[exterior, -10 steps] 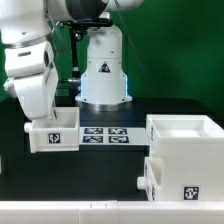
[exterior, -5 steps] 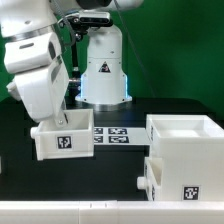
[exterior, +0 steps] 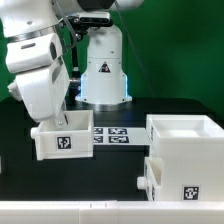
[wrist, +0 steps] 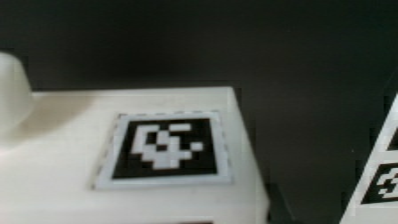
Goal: Assemble drawer
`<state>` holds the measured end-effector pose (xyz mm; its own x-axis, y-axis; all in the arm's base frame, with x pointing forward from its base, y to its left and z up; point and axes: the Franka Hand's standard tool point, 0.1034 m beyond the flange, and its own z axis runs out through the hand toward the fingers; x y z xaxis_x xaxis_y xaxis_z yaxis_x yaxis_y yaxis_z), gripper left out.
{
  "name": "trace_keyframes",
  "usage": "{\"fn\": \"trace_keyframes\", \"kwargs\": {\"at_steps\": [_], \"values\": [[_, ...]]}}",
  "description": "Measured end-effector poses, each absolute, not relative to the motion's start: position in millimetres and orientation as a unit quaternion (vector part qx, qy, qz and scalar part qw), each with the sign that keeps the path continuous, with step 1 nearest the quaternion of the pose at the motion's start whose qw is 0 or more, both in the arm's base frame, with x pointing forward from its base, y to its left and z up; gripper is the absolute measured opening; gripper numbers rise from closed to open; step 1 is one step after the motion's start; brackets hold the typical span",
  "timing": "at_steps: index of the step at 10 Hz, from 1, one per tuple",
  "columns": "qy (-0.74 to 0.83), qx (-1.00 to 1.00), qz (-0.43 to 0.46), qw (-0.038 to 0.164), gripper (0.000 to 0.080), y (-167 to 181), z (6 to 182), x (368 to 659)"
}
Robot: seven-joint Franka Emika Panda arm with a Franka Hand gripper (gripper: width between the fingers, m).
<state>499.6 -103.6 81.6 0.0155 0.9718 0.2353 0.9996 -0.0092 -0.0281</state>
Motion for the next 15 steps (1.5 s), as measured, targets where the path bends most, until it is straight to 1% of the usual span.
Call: {"fn": "trace_keyframes", "kwargs": {"at_steps": [1, 3, 4, 5, 9, 10, 11, 12, 13, 14, 15], "values": [[-0.700, -0.705, -0.083, 0.082, 0.0040, -98.3, 81.8, 508.8], [-0.703, -0.701, -0.095, 0.076, 0.0040, -83.3, 78.9, 524.6], [-0.699, -0.704, -0.100, 0.076, 0.0040, -74.1, 73.1, 528.4], [-0.693, -0.710, -0.097, 0.082, 0.0040, -66.3, 67.4, 526.7], [-0.689, -0.714, -0.094, 0.083, 0.0040, -65.6, 65.8, 525.5], [-0.691, -0.712, -0.096, 0.080, 0.0040, -66.5, 66.4, 527.0], [-0.695, -0.709, -0.107, 0.059, 0.0040, -70.1, 69.8, 535.7], [-0.688, -0.715, -0.113, 0.050, 0.0040, -63.5, 72.2, 542.2], [-0.684, -0.718, -0.116, 0.047, 0.0040, -55.7, 73.6, 547.2], [-0.681, -0.721, -0.114, 0.053, 0.0040, -48.8, 59.1, 537.4], [-0.676, -0.726, -0.110, 0.058, 0.0040, -43.8, 56.4, 536.8]]}}
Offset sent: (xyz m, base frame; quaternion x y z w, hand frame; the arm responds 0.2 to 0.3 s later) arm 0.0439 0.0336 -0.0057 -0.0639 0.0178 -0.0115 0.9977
